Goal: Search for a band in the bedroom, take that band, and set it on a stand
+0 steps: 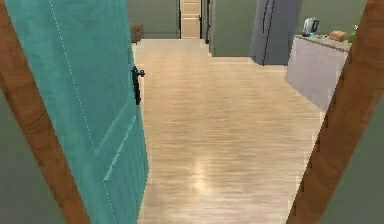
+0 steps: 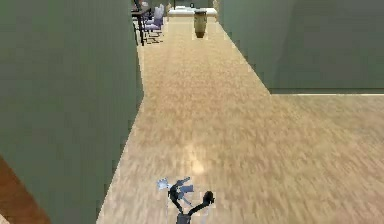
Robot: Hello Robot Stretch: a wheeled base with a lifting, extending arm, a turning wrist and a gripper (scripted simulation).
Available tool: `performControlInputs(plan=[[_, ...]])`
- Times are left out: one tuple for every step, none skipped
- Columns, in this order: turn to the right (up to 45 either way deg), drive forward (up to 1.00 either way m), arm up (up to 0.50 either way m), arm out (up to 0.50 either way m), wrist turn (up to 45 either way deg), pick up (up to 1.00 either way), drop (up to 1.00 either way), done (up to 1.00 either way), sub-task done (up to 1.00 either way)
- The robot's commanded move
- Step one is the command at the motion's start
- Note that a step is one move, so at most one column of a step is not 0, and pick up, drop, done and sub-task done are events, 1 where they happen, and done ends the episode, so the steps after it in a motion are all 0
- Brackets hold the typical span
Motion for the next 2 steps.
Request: performControlInputs(plan=[[0.0, 1.0, 0.0, 0.0, 0.0, 0.0, 0.0, 0.0, 0.0], [0.0, 1.0, 0.0, 0.0, 0.0, 0.0, 0.0, 0.0, 0.0]])
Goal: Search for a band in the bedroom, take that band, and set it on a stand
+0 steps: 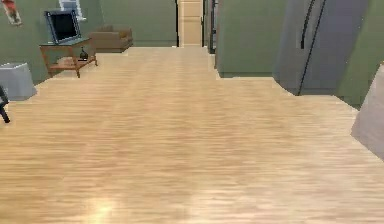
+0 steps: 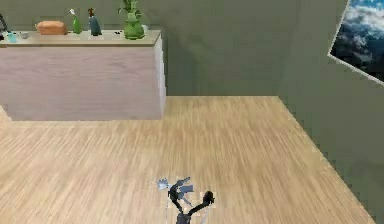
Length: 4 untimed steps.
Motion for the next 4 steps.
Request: performControlInputs(plan=[[0.0, 1.0, 0.0, 0.0, 0.0, 0.0, 0.0, 0.0, 0.0], [3.0, 0.0, 0.0, 0.0, 0.0, 0.0, 0.0, 0.0, 0.0], [0.0, 1.0, 0.0, 0.0, 0.0, 0.0, 0.0, 0.0, 0.0], [0.0, 1.0, 0.0, 0.0, 0.0, 0.0, 0.0, 0.0, 0.0]])
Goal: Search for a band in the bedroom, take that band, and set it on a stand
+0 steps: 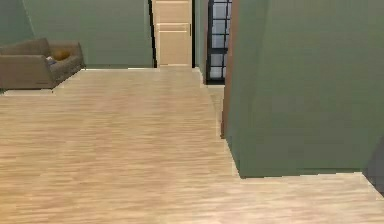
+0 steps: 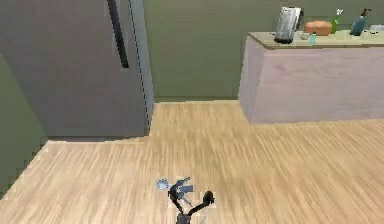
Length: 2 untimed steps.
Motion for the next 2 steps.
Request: performControlInputs(plan=[[0.0, 1.0, 0.0, 0.0, 0.0, 0.0, 0.0, 0.0, 0.0], [0.0, 0.9, 0.0, 0.0, 0.0, 0.0, 0.0, 0.0, 0.0]])
